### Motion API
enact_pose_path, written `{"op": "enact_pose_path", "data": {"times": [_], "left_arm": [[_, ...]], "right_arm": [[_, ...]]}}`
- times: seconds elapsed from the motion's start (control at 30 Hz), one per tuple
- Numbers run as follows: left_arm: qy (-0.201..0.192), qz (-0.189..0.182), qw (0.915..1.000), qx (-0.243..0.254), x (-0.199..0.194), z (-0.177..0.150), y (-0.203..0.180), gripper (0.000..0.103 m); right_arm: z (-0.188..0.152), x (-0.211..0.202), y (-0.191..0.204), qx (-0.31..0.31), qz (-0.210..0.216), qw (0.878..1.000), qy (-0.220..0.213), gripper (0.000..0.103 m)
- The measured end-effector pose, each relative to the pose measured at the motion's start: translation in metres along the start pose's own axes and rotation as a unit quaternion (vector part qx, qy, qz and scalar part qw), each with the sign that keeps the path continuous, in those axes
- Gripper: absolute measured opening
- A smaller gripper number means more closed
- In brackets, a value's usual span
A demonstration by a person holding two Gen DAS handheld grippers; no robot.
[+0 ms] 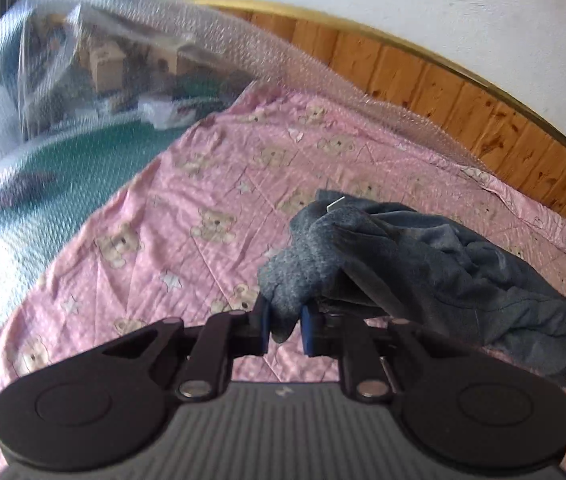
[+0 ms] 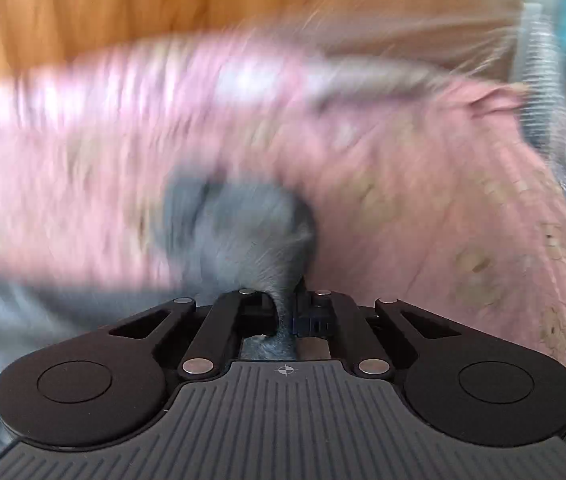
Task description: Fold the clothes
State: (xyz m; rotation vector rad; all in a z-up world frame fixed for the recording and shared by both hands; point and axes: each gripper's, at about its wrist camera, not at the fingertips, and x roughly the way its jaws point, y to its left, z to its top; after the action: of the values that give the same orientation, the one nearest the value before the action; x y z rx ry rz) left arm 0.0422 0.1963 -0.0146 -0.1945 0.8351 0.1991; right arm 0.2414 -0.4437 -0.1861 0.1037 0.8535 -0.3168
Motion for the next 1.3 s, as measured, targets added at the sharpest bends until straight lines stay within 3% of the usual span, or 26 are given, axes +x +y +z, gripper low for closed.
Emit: {"op": "enact_pose_path", "data": {"times": [0.1,0.17,0.3,0.37,0.4,0.47,0.6,0.67,0.73,0.83,0.87,0.9,1.0,1.17,1.23,1.3], "left_arm": [[-0.011,-0.041,0.9958,0.081,-0.023,-0.024,-0.020,0.015],[0.028,-0.051,0.9907,0.123,-0.013,-0.058,-0.025,0.015],[0.138,-0.112,0.9769,0.118,0.028,-0.125,-0.008,0.018],[0.149,-0.124,0.9727,0.128,0.030,-0.143,0.001,0.019],[0.148,-0.132,0.9721,0.125,0.028,-0.147,0.006,0.021],[0.138,-0.162,0.9728,0.090,0.022,-0.144,0.022,0.033],[0.098,-0.192,0.9763,-0.010,0.022,-0.118,0.051,0.059],[0.088,-0.204,0.9736,-0.052,0.040,-0.107,0.056,0.065],[0.104,-0.210,0.9687,-0.082,0.070,-0.102,0.051,0.067],[0.109,-0.200,0.9716,-0.065,0.094,-0.110,0.035,0.067],[0.111,-0.203,0.9711,-0.058,0.098,-0.110,0.029,0.060],[0.112,-0.213,0.9689,-0.056,0.098,-0.110,0.025,0.031],[0.092,-0.250,0.9632,-0.035,0.084,-0.110,0.015,0.007],[0.022,-0.298,0.9528,-0.055,0.037,-0.094,0.031,0.006],[0.014,-0.303,0.9508,-0.063,0.033,-0.091,0.037,0.006],[0.031,-0.303,0.9504,-0.065,0.041,-0.096,0.039,0.008]], "right_arm": [[0.006,-0.074,-0.049,0.072,-0.010,0.995,-0.067,0.002],[-0.005,-0.110,-0.084,0.098,-0.052,0.990,-0.084,0.002],[-0.066,-0.133,-0.144,0.152,-0.114,0.982,-0.004,0.003],[-0.103,-0.143,-0.168,0.185,-0.139,0.972,0.043,0.003],[-0.118,-0.150,-0.177,0.201,-0.145,0.967,0.053,0.003],[-0.142,-0.168,-0.187,0.227,-0.151,0.960,0.056,0.003],[-0.163,-0.203,-0.194,0.250,-0.162,0.954,0.026,0.003],[-0.167,-0.217,-0.194,0.259,-0.159,0.953,0.013,0.003],[-0.165,-0.222,-0.192,0.257,-0.152,0.954,0.005,0.003],[-0.157,-0.231,-0.185,0.256,-0.142,0.956,-0.004,0.003],[-0.154,-0.234,-0.182,0.255,-0.139,0.957,-0.007,0.003],[-0.151,-0.238,-0.179,0.251,-0.137,0.958,-0.011,0.004],[-0.144,-0.245,-0.169,0.236,-0.127,0.963,-0.018,0.004],[-0.130,-0.269,-0.167,0.242,-0.112,0.962,-0.059,0.004],[-0.124,-0.268,-0.164,0.228,-0.109,0.966,-0.057,0.004],[-0.119,-0.263,-0.163,0.218,-0.105,0.969,-0.049,0.004]]}}
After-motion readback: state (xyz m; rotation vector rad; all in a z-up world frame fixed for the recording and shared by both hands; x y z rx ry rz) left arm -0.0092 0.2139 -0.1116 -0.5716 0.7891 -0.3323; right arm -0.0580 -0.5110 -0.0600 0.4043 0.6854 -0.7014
